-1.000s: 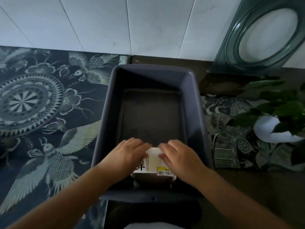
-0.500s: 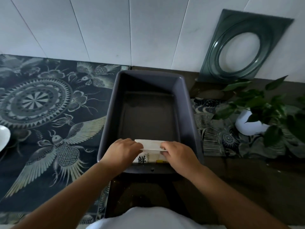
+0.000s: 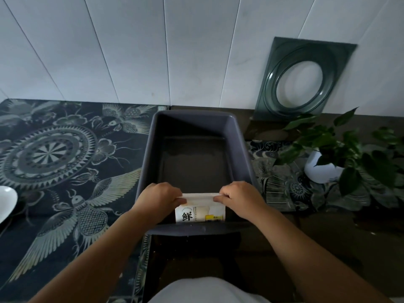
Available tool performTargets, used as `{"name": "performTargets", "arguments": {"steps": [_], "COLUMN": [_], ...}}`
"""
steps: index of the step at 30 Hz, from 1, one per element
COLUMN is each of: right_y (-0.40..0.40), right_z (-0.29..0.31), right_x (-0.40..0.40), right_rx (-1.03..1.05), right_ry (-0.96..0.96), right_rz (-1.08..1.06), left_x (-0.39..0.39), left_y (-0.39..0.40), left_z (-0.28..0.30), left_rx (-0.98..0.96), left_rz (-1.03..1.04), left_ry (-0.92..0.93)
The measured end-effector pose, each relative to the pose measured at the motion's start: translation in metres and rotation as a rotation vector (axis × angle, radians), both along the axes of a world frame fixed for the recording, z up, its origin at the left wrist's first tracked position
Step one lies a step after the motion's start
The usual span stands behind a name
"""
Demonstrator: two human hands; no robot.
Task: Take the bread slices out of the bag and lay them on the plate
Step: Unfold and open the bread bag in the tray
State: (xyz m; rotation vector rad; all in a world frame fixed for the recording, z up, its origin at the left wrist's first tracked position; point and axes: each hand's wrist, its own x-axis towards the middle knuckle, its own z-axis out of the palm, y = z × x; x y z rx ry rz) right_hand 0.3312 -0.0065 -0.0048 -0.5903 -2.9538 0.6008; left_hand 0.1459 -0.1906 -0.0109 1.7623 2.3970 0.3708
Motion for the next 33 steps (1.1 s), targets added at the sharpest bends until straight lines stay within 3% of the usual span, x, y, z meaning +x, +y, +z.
{"name": "performTargets", "arguments": {"steps": [14, 17, 24, 28, 33], "right_y": [0.001, -0.001, -0.012, -0.02, -0.026], "right_z": [-0.001, -0.002, -0.006, -0.006, 0.009], "right_x": [0.005, 0.005, 0.006, 0.018, 0.017], "right_rx": [-0.065, -0.046, -0.058, 0.12, 0.151], "right_ry": [-0.047, -0.059, -0.107, -0.118, 0.089], "right_rz": [0.057, 0.049, 0.039, 0.104, 0.124], "left_x": [-0.007, -0.005, 0.014, 0.011, 0.014], "left_y": [-0.006, -0.005, 0.003, -0.011, -0.006], "left_z": [0.008, 0.006, 0.01, 0.012, 0.02], "left_rx": [-0.103, 0.0, 0.217, 0.288, 0.309], "left_rz": [0.015, 0.006, -0.288, -0.349, -0.314], "left_ry": [0.032, 0.054, 0.027, -0.001, -0.024]}}
